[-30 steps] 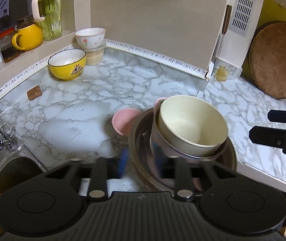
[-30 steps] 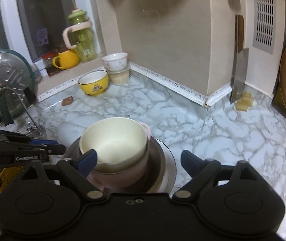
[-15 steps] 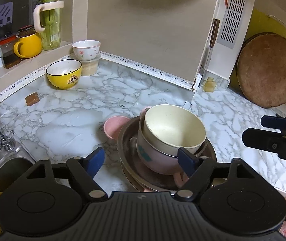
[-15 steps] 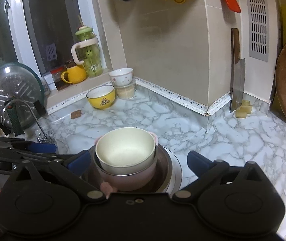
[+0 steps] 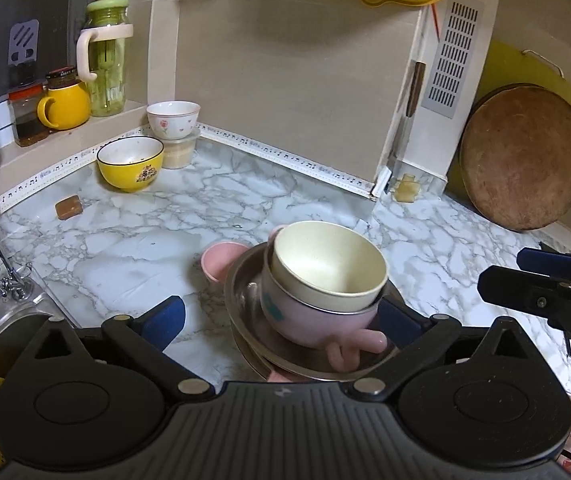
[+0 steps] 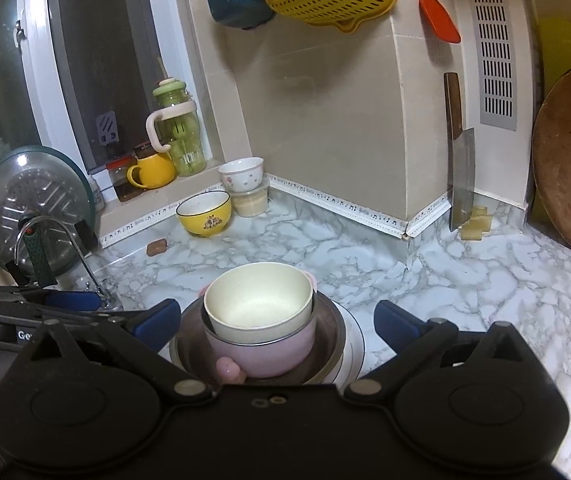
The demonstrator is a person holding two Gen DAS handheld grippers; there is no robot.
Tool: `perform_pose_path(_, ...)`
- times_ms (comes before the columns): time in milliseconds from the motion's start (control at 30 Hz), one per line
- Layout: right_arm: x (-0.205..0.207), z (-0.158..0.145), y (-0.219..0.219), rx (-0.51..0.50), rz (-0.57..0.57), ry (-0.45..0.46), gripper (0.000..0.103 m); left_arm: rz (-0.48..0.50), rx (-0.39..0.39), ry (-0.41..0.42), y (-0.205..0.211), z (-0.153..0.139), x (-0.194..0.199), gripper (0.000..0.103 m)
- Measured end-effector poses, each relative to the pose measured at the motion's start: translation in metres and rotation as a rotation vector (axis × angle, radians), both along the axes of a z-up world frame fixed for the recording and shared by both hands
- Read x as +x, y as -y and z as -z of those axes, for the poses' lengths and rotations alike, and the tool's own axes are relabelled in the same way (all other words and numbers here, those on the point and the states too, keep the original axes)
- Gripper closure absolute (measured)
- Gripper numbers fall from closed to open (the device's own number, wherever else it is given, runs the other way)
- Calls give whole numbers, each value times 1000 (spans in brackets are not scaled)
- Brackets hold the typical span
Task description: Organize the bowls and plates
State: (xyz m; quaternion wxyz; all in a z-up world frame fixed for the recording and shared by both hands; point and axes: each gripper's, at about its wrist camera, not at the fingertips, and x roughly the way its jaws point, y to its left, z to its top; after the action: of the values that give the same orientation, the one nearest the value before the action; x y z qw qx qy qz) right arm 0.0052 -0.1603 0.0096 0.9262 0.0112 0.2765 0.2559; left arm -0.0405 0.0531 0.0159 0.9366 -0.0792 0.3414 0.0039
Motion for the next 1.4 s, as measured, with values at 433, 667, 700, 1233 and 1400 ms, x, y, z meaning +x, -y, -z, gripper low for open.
perform_pose_path(433, -16, -2, 10, 26, 23, 6, 0, 27, 7, 27, 17, -7, -18, 0)
perform_pose_path(667, -17, -5, 12, 25, 14, 15, 0, 20, -3, 23, 18, -5, -18, 0)
perform_pose_path(700, -17, -4, 12, 25, 14, 15, 0, 19, -4, 24, 18, -6, -18, 0)
perform_pose_path(1233, -14, 0, 13, 21, 16, 6, 0, 22, 0, 20, 23, -5, -16, 0)
perform_pose_path(1400, -13, 1, 13, 21, 13, -2, 0, 24, -13, -5, 23, -1, -13, 0)
